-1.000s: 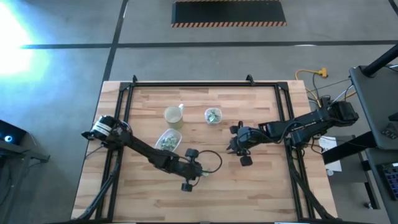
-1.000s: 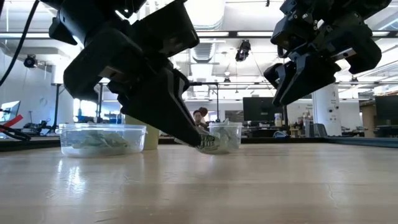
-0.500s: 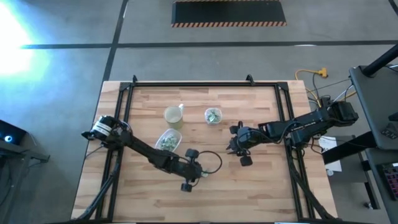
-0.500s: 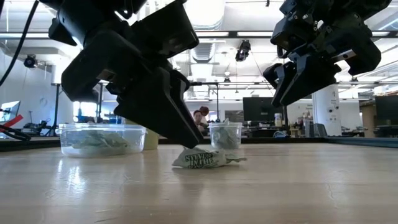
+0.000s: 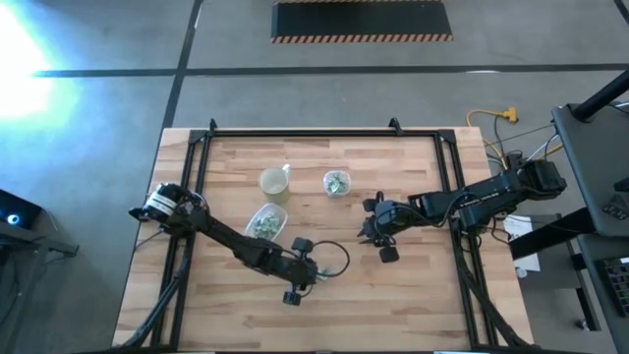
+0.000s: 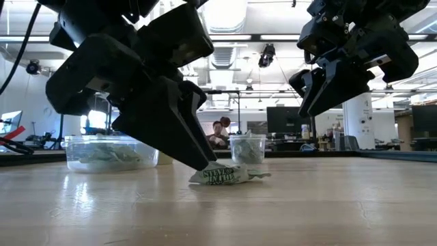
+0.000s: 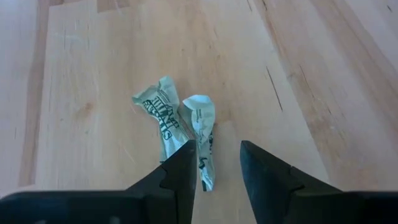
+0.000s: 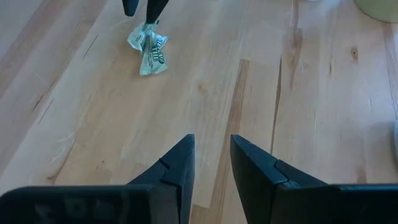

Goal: Pick and place items into bin
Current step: Put the stevia packet into the bottom transparent bin

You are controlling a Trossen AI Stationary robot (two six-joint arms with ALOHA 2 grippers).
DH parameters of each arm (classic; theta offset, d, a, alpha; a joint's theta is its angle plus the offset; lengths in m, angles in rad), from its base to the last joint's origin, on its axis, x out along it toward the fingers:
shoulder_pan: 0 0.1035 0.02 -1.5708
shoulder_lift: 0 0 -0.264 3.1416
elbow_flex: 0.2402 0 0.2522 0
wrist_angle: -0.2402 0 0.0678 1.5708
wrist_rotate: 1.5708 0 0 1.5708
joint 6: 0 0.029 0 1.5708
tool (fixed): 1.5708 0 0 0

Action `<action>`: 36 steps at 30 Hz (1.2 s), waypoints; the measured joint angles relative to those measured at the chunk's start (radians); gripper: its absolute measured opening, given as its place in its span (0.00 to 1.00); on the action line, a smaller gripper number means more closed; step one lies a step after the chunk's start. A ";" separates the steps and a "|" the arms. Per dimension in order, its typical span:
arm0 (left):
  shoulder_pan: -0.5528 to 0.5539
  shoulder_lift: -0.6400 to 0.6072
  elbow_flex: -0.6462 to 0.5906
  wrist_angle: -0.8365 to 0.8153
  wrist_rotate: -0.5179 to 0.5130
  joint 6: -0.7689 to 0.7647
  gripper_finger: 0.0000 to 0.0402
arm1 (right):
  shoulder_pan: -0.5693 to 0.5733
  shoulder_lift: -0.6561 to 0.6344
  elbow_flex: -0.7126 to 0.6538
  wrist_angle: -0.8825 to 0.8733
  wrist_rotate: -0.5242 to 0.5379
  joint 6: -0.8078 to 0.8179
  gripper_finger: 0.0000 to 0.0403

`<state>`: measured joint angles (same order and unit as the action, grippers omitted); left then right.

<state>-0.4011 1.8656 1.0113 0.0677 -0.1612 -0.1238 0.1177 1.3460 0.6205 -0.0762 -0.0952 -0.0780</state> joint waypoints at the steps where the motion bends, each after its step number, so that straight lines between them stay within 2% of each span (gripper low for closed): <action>1: 0.000 0.000 -0.003 0.002 0.000 0.000 0.27 | 0.000 0.000 0.000 0.000 0.000 0.000 0.23; 7: 0.000 0.000 -0.004 0.002 -0.015 0.000 0.24 | 0.000 0.000 0.000 0.000 0.000 0.000 0.21; 17: 0.000 0.000 -0.004 0.002 -0.027 0.000 0.01 | 0.000 0.000 0.000 0.000 0.000 0.000 0.20; 25: 0.000 0.000 -0.004 0.000 -0.054 0.008 0.01 | 0.000 0.000 0.000 0.000 0.000 0.000 0.22; 36: -0.024 -0.005 0.040 0.012 -0.063 0.106 0.00 | 0.000 0.000 0.000 -0.001 0.000 -0.004 0.19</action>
<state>-0.4256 1.8608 1.0515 0.0795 -0.2237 -0.0177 0.1175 1.3460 0.6205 -0.0769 -0.0956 -0.0822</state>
